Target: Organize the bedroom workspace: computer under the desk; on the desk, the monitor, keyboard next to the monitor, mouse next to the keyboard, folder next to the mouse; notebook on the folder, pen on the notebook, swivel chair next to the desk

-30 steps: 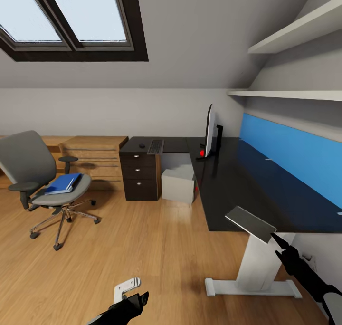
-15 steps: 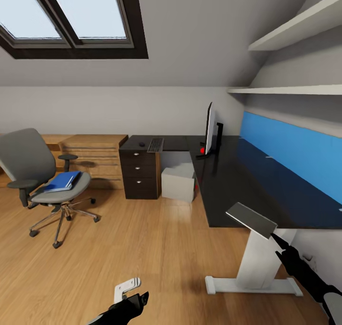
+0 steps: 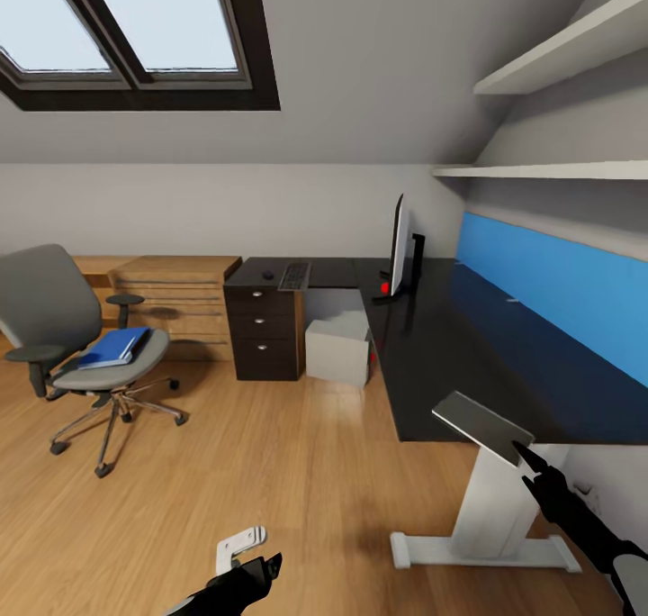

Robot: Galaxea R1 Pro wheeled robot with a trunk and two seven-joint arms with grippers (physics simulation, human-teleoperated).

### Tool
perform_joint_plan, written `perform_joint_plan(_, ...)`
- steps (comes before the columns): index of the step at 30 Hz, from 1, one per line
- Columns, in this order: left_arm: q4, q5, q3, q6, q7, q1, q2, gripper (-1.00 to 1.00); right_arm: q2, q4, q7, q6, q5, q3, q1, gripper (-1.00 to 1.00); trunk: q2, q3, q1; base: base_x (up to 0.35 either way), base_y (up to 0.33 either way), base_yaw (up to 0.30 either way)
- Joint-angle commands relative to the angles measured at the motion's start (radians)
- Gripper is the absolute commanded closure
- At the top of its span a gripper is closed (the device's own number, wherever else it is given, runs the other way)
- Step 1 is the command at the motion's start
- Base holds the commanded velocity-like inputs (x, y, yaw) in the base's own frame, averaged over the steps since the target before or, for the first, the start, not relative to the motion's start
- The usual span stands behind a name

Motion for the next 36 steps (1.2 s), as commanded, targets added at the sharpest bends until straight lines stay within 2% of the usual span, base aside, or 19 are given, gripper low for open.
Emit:
perform_joint_plan(1, -0.001, 0.01, -0.002, 0.001, 0.01, -0.001, 0.0, -1.0, 0.0, 0.0, 0.001, 0.008, -0.005, -0.002, -0.001, -1.0, -0.001, -0.001, 0.0, 0.173, 0.0, 0.0)
perform_joint_plan(22, -0.001, 0.014, -0.002, 0.002, 0.011, -0.001, 0.0, -1.0, 0.0, 0.028, -0.007, 0.006, -0.003, 0.0, -0.002, -1.0, -0.001, -0.001, 0.0, 0.027, 0.0, 0.0)
perform_joint_plan(28, -0.001, 0.014, -0.002, 0.002, 0.012, -0.001, 0.0, -1.0, 0.0, 0.037, -0.041, -0.014, -0.002, 0.001, -0.002, -1.0, -0.001, -0.001, 0.0, 0.0, 0.0, 0.0)
perform_joint_plan(35, -0.001, 0.014, -0.002, 0.002, 0.012, -0.001, 0.0, -1.0, 0.0, 0.038, -0.049, -0.018, -0.004, 0.001, -0.002, -1.0, -0.001, -0.001, 0.0, 0.0, 0.0, 0.0)
perform_joint_plan(36, -0.001, 0.014, -0.002, 0.002, 0.012, -0.001, 0.0, -1.0, 0.0, 0.038, -0.05, -0.018, -0.004, 0.001, -0.002, 1.0, -0.001, -0.001, 0.0, 0.0, 0.0, 0.0)
